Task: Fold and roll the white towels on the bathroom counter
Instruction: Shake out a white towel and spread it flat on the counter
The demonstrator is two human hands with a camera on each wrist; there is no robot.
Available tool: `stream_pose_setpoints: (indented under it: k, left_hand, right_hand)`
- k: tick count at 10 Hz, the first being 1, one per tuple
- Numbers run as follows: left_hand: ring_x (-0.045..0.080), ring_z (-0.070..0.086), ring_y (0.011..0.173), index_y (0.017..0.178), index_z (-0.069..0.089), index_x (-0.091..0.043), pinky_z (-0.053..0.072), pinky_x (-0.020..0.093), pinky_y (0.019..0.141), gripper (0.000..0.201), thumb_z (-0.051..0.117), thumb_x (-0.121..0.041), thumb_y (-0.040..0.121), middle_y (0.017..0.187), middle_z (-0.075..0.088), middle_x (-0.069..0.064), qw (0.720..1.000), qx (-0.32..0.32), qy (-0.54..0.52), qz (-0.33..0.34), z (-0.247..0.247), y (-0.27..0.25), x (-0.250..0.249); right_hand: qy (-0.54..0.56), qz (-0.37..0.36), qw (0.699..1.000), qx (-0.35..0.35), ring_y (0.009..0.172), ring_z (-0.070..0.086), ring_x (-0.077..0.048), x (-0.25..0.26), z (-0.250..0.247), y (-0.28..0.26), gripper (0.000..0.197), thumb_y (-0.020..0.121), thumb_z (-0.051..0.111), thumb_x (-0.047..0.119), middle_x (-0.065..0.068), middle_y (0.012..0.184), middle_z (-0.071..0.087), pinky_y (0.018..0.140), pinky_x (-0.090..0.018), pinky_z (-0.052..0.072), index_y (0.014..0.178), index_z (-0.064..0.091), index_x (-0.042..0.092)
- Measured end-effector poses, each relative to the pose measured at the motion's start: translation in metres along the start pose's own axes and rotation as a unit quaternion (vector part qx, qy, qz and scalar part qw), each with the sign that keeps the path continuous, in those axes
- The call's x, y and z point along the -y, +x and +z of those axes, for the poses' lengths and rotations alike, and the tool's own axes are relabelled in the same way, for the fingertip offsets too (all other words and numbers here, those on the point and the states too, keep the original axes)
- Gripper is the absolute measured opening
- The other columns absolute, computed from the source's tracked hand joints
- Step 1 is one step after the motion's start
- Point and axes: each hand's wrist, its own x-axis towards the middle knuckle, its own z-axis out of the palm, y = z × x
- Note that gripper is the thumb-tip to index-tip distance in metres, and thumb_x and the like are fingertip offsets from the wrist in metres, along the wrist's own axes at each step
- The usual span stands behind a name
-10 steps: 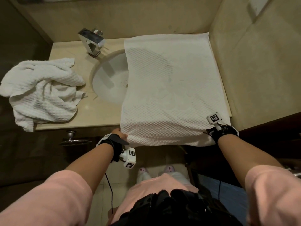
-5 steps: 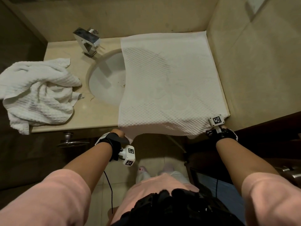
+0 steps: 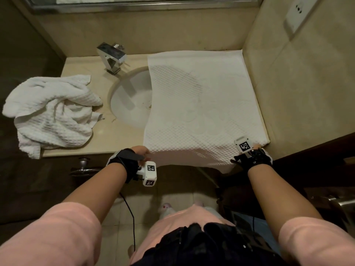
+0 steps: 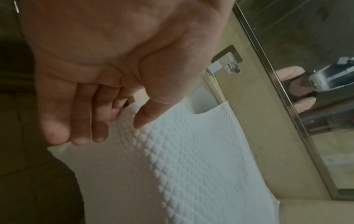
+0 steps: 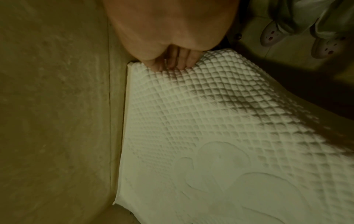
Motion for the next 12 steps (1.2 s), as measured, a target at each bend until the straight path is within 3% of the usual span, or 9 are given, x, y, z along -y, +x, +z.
stream_pose_setpoints:
  k: [2, 3, 4, 5, 6, 7, 10, 11, 12]
  left_hand:
    - [0.026, 0.061, 0.081, 0.091, 0.052, 0.0, 0.045, 0.043, 0.098, 0.009, 0.045, -0.005, 0.093, 0.084, 0.061, 0.012, 0.998, 0.023, -0.052, -0.004, -0.001, 0.0, 0.006]
    - [0.027, 0.063, 0.091, 0.09, 0.055, 0.001, 0.053, 0.041, 0.086, 0.016, 0.042, -0.009, 0.094, 0.098, 0.066, 0.012, 0.997, 0.023, -0.069, -0.03, -0.005, -0.008, 0.005]
    - [0.019, 0.062, 0.078, 0.09, 0.056, -0.001, 0.052, 0.029, 0.061, 0.025, 0.034, -0.011, 0.099, 0.1, 0.066, 0.006, 0.998, 0.019, -0.059, -0.025, -0.007, -0.014, 0.001]
    - [0.018, 0.064, 0.089, 0.101, 0.053, 0.0, 0.053, 0.03, 0.066, 0.019, 0.035, -0.007, 0.099, 0.106, 0.064, 0.007, 0.999, 0.005, -0.049, 0.006, -0.006, -0.019, -0.005]
    - [0.018, 0.056, 0.068, 0.098, 0.052, 0.003, 0.046, 0.029, 0.055, 0.016, 0.038, -0.006, 0.099, 0.079, 0.067, 0.01, 0.997, 0.006, -0.069, 0.041, -0.002, -0.016, -0.009]
    - [0.015, 0.039, 0.057, 0.072, 0.05, -0.003, 0.033, 0.025, 0.055, 0.029, 0.04, -0.008, 0.099, 0.057, 0.06, 0.004, 0.997, 0.04, -0.044, 0.043, 0.004, -0.022, -0.01]
    - [0.022, 0.056, 0.067, 0.085, 0.052, 0.0, 0.048, 0.022, 0.04, 0.014, 0.045, -0.004, 0.096, 0.079, 0.058, 0.01, 0.995, 0.025, -0.058, 0.076, -0.005, -0.054, -0.035]
    - [0.021, 0.057, 0.075, 0.087, 0.053, -0.004, 0.048, 0.029, 0.061, 0.015, 0.044, -0.009, 0.098, 0.086, 0.06, 0.008, 0.991, 0.01, -0.074, 0.106, -0.019, -0.065, -0.056]
    - [0.018, 0.057, 0.076, 0.086, 0.055, -0.008, 0.044, 0.028, 0.069, 0.017, 0.044, -0.013, 0.099, 0.088, 0.061, 0.005, 0.988, -0.016, -0.084, 0.127, -0.034, -0.069, -0.07]
  right_hand:
    - [0.16, 0.052, 0.985, -0.035, 0.129, 0.047, -0.031, 0.001, 0.009, 0.026, 0.095, 0.072, 0.076, 0.05, -0.012, 0.141, 0.048, 0.103, -0.043, 0.042, 0.146, 0.031, 0.012]
    - [0.254, 0.073, 0.964, -0.01, 0.129, 0.047, -0.034, -0.012, 0.027, 0.073, 0.093, 0.073, 0.08, 0.026, -0.016, 0.139, 0.049, 0.107, -0.047, 0.038, 0.146, 0.026, 0.003]
    - [0.266, 0.098, 0.958, -0.035, 0.117, 0.056, -0.029, -0.008, 0.026, 0.06, 0.072, 0.064, 0.084, 0.04, -0.006, 0.11, 0.058, 0.094, -0.04, 0.047, 0.119, 0.046, 0.011]
    - [0.305, 0.096, 0.947, -0.04, 0.124, 0.051, -0.03, -0.008, 0.022, 0.054, 0.082, 0.069, 0.081, 0.034, -0.009, 0.124, 0.057, 0.103, -0.042, 0.043, 0.135, 0.039, 0.008]
    - [0.343, 0.079, 0.936, -0.025, 0.136, 0.038, -0.032, -0.01, 0.006, 0.044, 0.087, 0.084, 0.069, 0.028, -0.015, 0.146, 0.04, 0.099, -0.037, 0.043, 0.151, 0.017, 0.008]
    - [0.242, 0.07, 0.967, -0.045, 0.136, 0.038, -0.029, -0.011, -0.01, 0.006, 0.083, 0.082, 0.071, 0.043, -0.013, 0.146, 0.041, 0.104, -0.042, 0.038, 0.148, 0.03, 0.012]
    - [0.185, -0.016, 0.976, -0.116, 0.082, 0.058, -0.019, 0.003, -0.035, -0.008, 0.066, 0.066, 0.071, 0.067, -0.005, 0.09, 0.062, 0.07, -0.025, 0.046, 0.109, 0.069, 0.018]
    - [0.266, -0.047, 0.956, -0.112, 0.071, 0.058, -0.012, 0.012, -0.044, -0.006, 0.041, 0.075, 0.068, 0.062, 0.004, 0.07, 0.059, 0.064, -0.02, 0.049, 0.082, 0.071, 0.021]
    - [0.531, -0.024, 0.845, -0.052, 0.041, 0.052, 0.004, 0.032, -0.056, 0.014, 0.034, 0.102, 0.034, 0.038, 0.025, 0.04, 0.048, 0.047, -0.012, 0.048, 0.075, 0.038, 0.019]
